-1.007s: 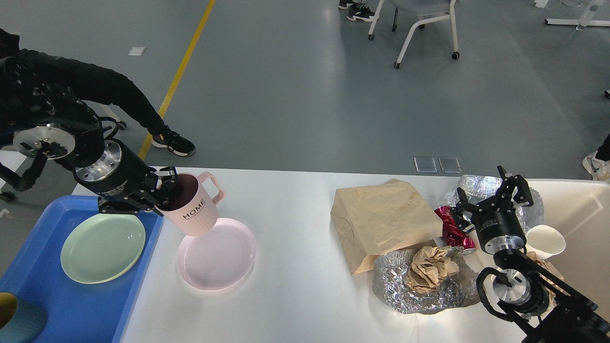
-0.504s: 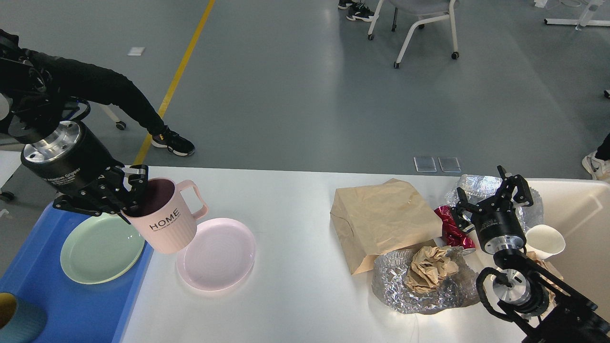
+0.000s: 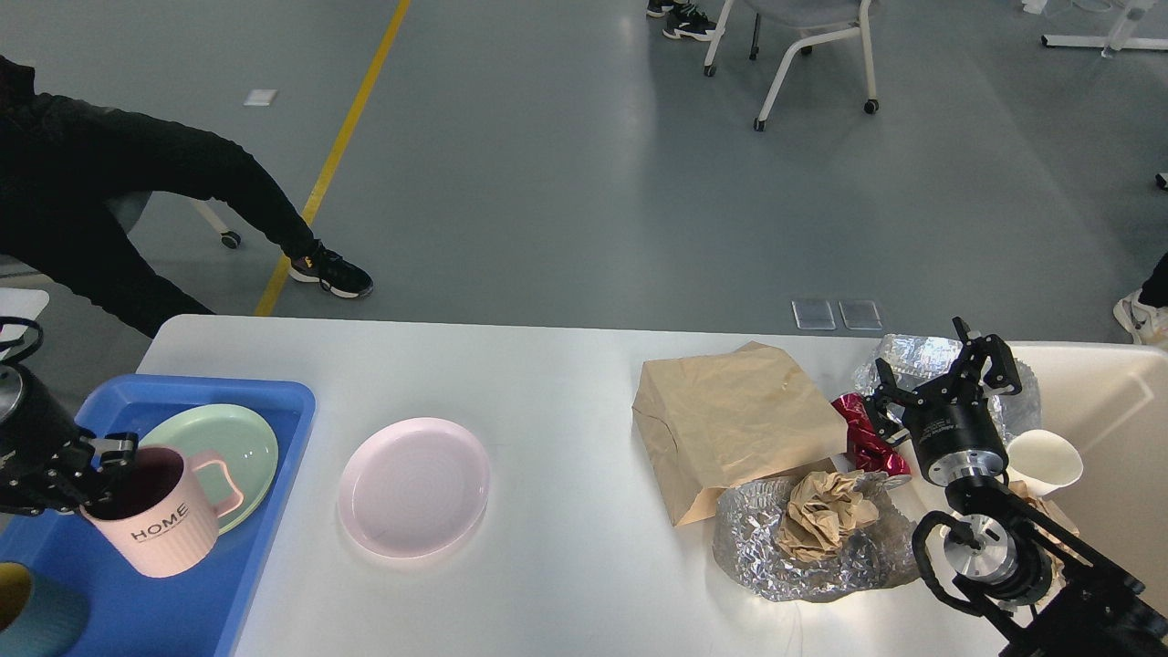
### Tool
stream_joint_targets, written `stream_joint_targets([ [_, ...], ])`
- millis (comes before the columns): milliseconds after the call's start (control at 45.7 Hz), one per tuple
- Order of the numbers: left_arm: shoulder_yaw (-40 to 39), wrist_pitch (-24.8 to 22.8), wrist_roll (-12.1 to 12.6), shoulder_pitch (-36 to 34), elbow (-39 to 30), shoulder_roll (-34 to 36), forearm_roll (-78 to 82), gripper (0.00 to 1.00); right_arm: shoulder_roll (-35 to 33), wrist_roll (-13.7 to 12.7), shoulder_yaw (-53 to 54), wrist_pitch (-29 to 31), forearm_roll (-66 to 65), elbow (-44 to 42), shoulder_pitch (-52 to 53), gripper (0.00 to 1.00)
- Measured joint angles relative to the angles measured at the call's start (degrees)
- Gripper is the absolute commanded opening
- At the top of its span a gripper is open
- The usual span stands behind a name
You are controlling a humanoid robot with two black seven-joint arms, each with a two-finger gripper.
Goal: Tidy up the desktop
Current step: 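Lift the mug off the saucer and lower it onto the tray, then open the left gripper and raise it away from the mug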
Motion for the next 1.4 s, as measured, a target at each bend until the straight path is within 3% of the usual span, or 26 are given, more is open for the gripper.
stream_joint_targets([
  [263,-5.8,5.5,-0.2,12.5,7.9,5.0,2.6,0.0,0.0,0.0,0.0,0.0,0.0,0.0,0.0,1.0],
  [482,-9.6,11.0,-0.8,19.0,9.3,7.1,3.8,0.0,0.0,0.0,0.0,0.0,0.0,0.0,0.0,1.0],
  [1226,-13.1,11.9,-0.9,23.3,7.8,8.2,4.1,0.01,0.0,0.0,0.0,0.0,0.0,0.0,0.0,1.0],
  [1335,-13.4,12.0,-0.9,23.5,7.8,8.1,3.9,0.13,0.0,0.0,0.0,0.0,0.0,0.0,0.0,1.0],
  [1357,-13.5,12.0,-0.9,23.6,7.8,8.1,3.8,0.21,0.0,0.0,0.0,0.0,0.0,0.0,0.0,1.0],
  [1401,-13.7,12.1,-0.9,23.8,7.8,8.1,3.5,0.46,0.0,0.0,0.0,0.0,0.0,0.0,0.0,1.0],
])
